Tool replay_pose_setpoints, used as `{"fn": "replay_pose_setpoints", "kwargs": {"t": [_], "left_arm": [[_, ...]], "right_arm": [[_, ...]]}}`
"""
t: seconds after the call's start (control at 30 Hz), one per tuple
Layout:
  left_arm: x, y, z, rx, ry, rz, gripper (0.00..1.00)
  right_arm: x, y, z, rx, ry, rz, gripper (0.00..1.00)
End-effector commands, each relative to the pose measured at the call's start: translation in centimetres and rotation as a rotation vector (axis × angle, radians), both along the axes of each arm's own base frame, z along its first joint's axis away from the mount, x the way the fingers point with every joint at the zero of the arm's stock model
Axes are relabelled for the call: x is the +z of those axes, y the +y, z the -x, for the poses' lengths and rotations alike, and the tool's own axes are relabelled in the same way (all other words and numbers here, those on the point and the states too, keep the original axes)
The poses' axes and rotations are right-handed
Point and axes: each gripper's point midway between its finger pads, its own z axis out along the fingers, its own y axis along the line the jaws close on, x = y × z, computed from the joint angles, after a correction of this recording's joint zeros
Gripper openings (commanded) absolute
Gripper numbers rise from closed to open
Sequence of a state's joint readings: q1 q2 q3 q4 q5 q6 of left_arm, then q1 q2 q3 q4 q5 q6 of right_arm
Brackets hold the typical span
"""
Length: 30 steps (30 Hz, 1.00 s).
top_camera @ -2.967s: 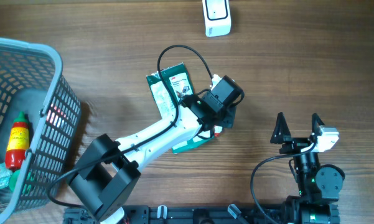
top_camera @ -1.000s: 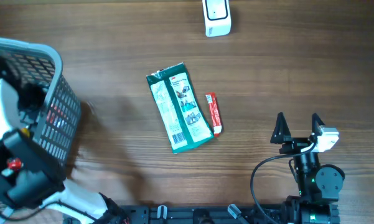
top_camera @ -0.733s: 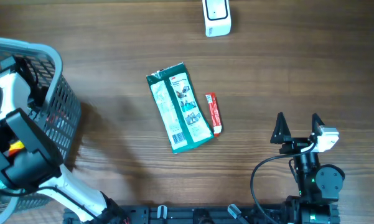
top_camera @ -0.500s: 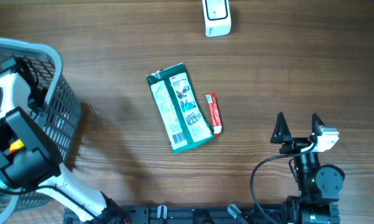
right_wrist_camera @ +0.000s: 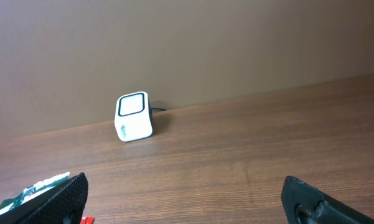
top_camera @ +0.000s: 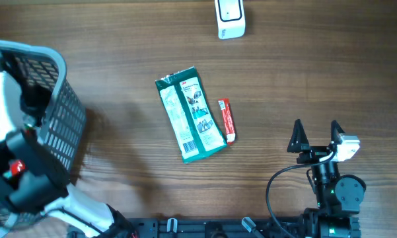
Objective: Scan the item barcode
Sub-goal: 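Return the left gripper to the basket and grasp the small red box, then place the small red box on the table right of the sticks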
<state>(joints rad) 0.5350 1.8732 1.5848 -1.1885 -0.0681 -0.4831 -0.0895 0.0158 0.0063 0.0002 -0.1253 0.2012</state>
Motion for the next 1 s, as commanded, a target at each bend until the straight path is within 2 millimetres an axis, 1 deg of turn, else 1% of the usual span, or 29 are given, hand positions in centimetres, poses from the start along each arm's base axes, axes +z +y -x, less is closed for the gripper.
{"fn": "replay_pose_setpoints", "kwargs": {"t": [0.0, 0.03, 0.1, 0.13, 0.17, 0.2, 0.23, 0.27, 0.3, 0.33, 0.37, 0.4, 0.43, 0.47, 0.57, 0.6, 0.63, 0.67, 0.73, 0.77, 0.8, 0.87, 0.9, 0.93, 0.97], "left_arm": [[9.4, 0.4, -0.7, 0.002, -0.216, -0.139, 0.4], [10.6, 0.3, -0.5, 0.009, -0.247, -0.155, 0.4], [14.7, -0.5, 0.6, 0.033, -0.356, -0.204, 0.4], [16.1, -1.0, 1.1, 0.039, -0.394, -0.22, 0.4], [17.7, -1.8, 1.5, 0.027, -0.442, -0.234, 0.39], [18.9, -2.6, 1.8, 0.012, -0.48, -0.24, 0.39], [20.2, -3.8, 2.0, -0.012, -0.528, -0.237, 0.39], [21.3, -5.5, 2.0, -0.053, -0.579, -0.22, 0.38], [22.2, -7.0, 1.8, -0.094, -0.62, -0.202, 0.38], [22.9, -8.5, 1.5, -0.138, -0.656, -0.184, 0.38], [23.7, -10.6, 1.0, -0.2, -0.693, -0.164, 0.38], [24.0, -11.8, 0.8, -0.236, -0.708, -0.154, 0.38], [24.2, -13.4, 0.3, -0.286, -0.725, -0.139, 0.38], [24.4, -15.8, -0.2, -0.359, -0.737, -0.114, 0.38], [23.9, -21.4, -1.5, -0.526, -0.744, -0.048, 0.38], [23.5, -23.8, -2.0, -0.594, -0.743, -0.02, 0.37], [23.2, -25.7, -2.5, -0.645, -0.741, 0.0, 0.37], [22.6, -28.2, -3.1, -0.71, -0.739, 0.025, 0.37], [21.6, -32.1, -4.0, -0.801, -0.733, 0.061, 0.37], [20.9, -34.0, -4.4, -0.832, -0.725, 0.082, 0.37], [19.9, -36.3, -4.8, -0.856, -0.712, 0.115, 0.37], [17.9, -39.9, -5.2, -0.904, -0.683, 0.154, 0.37], [16.2, -42.5, -5.5, -0.944, -0.657, 0.176, 0.37], [15.4, -43.7, -5.5, -0.963, -0.645, 0.185, 0.37], [14.2, -45.3, -5.6, -0.982, -0.626, 0.197, 0.37]], "right_arm": [[0.2, -0.2, 0.0, -0.011, -0.009, -0.009, 1.0], [0.2, -0.2, 0.0, -0.012, -0.009, -0.008, 1.0], [0.2, -0.2, 0.0, -0.011, -0.009, -0.008, 0.99], [0.2, -0.2, 0.0, -0.012, -0.009, -0.008, 1.0], [0.2, -0.2, 0.0, -0.011, -0.009, -0.009, 1.0], [0.2, -0.2, 0.0, -0.012, -0.009, -0.009, 1.0], [0.2, -0.2, 0.0, -0.012, -0.009, -0.008, 1.0], [0.2, -0.2, 0.0, -0.011, -0.009, -0.008, 1.0], [0.2, -0.2, 0.0, -0.011, -0.009, -0.009, 1.0], [0.2, -0.2, 0.0, -0.011, -0.009, -0.008, 1.0], [0.2, -0.2, 0.0, -0.011, -0.009, -0.009, 1.0], [0.2, -0.2, 0.0, -0.012, -0.009, -0.008, 1.0], [0.2, -0.2, 0.0, -0.011, -0.009, -0.009, 1.0], [0.2, -0.2, 0.0, -0.011, -0.009, -0.009, 1.0], [0.2, -0.2, 0.0, -0.012, -0.009, -0.009, 1.0], [0.2, -0.2, 0.0, -0.012, -0.009, -0.009, 1.0], [0.2, -0.2, 0.0, -0.011, -0.009, -0.009, 1.0], [0.2, -0.2, 0.0, -0.012, -0.009, -0.008, 1.0], [0.2, -0.2, 0.0, -0.012, -0.009, -0.008, 1.0], [0.2, -0.2, 0.0, -0.012, -0.009, -0.009, 1.0], [0.2, -0.2, 0.0, -0.011, -0.009, -0.008, 1.0], [0.2, -0.2, 0.0, -0.011, -0.009, -0.008, 1.0], [0.2, -0.2, 0.0, -0.012, -0.009, -0.009, 1.0], [0.2, -0.2, 0.0, -0.011, -0.009, -0.008, 1.0], [0.2, -0.2, 0.0, -0.011, -0.009, -0.008, 1.0]]}}
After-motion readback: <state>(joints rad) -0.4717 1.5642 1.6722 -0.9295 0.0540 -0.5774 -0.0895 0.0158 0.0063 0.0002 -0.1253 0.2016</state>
